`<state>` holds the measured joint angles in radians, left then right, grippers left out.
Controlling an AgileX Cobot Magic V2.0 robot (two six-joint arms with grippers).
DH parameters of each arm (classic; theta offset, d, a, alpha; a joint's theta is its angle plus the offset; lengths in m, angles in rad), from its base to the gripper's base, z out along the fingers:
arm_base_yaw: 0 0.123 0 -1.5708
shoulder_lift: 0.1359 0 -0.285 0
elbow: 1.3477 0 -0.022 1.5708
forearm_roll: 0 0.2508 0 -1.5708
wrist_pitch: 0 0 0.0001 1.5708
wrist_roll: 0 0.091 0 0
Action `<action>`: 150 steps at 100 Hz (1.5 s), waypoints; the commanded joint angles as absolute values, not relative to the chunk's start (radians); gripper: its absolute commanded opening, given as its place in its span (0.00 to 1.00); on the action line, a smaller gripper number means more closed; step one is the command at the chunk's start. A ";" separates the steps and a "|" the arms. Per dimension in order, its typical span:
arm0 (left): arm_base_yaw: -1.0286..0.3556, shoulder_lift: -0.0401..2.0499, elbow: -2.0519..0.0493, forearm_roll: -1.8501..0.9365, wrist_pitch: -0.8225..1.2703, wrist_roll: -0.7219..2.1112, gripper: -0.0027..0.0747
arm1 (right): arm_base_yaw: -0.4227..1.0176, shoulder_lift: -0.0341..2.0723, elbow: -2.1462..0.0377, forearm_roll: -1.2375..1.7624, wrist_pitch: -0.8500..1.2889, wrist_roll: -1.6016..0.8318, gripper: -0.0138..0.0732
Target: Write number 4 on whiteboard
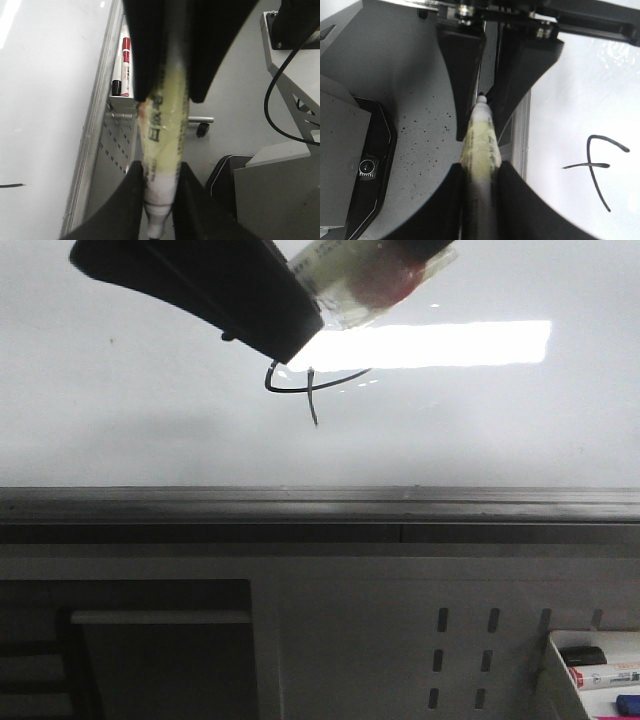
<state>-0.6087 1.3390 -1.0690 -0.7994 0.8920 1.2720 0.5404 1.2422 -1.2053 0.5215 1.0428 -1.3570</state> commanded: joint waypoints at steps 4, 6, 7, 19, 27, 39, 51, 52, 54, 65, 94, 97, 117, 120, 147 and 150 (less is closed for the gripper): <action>-0.612 1.306 -1.102 -0.826 0.857 1.266 0.01 | 0.541 1.212 -1.230 0.563 1.039 -1.364 0.38; -0.610 1.306 -1.102 -0.826 0.857 1.262 0.01 | 0.541 1.212 -1.230 0.559 1.039 -1.363 0.40; -0.610 1.306 -1.102 -0.824 0.857 1.262 0.01 | 0.541 1.212 -1.230 0.559 1.039 -1.363 0.40; -0.599 1.306 -1.102 -0.744 0.854 1.187 0.01 | 0.541 1.198 -1.263 0.493 1.043 -1.304 0.42; -0.580 1.304 -1.102 -0.678 0.854 1.111 0.01 | 0.541 1.173 -1.294 0.441 1.043 -1.227 0.42; -0.533 1.288 -1.102 -0.581 0.853 0.994 0.01 | 0.541 1.125 -1.320 0.329 1.045 -1.060 0.42; -0.466 1.247 -1.088 -0.507 0.850 0.873 0.01 | 0.541 1.078 -1.320 0.197 1.067 -0.833 0.42; -0.461 1.245 -1.086 -0.498 0.850 0.868 0.01 | 0.541 1.076 -1.320 0.182 1.075 -0.810 0.42; -0.446 1.236 -1.080 -0.487 0.848 0.850 0.01 | 0.541 1.072 -1.320 0.167 1.087 -0.781 0.42; -0.357 1.193 -1.022 -0.463 0.791 0.780 0.01 | 0.541 1.056 -1.320 0.074 1.134 -0.644 0.42; -0.154 1.144 -0.754 -0.722 0.313 0.694 0.01 | 0.541 1.052 -1.320 0.047 1.139 -0.589 0.42; -0.151 1.156 -0.736 -0.753 0.268 0.694 0.01 | 0.541 1.052 -1.320 0.047 1.139 -0.589 0.42; -0.155 1.264 -0.721 -0.850 0.187 0.694 0.01 | 0.541 1.052 -1.320 0.047 1.139 -0.589 0.42; -0.155 1.279 -0.723 -0.855 0.185 0.694 0.01 | 0.541 1.052 -1.320 0.047 1.137 -0.589 0.42; -0.155 1.306 -0.725 -0.854 0.173 0.695 0.10 | 0.541 1.052 -1.320 0.047 1.132 -0.587 0.42; -0.155 1.302 -0.725 -0.854 0.173 0.696 0.15 | 0.541 1.052 -1.320 0.047 1.132 -0.583 0.42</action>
<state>-0.1573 1.2856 -0.7124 -0.8506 0.2706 0.7060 0.5404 1.0706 -1.2893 0.0502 1.1812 -0.5903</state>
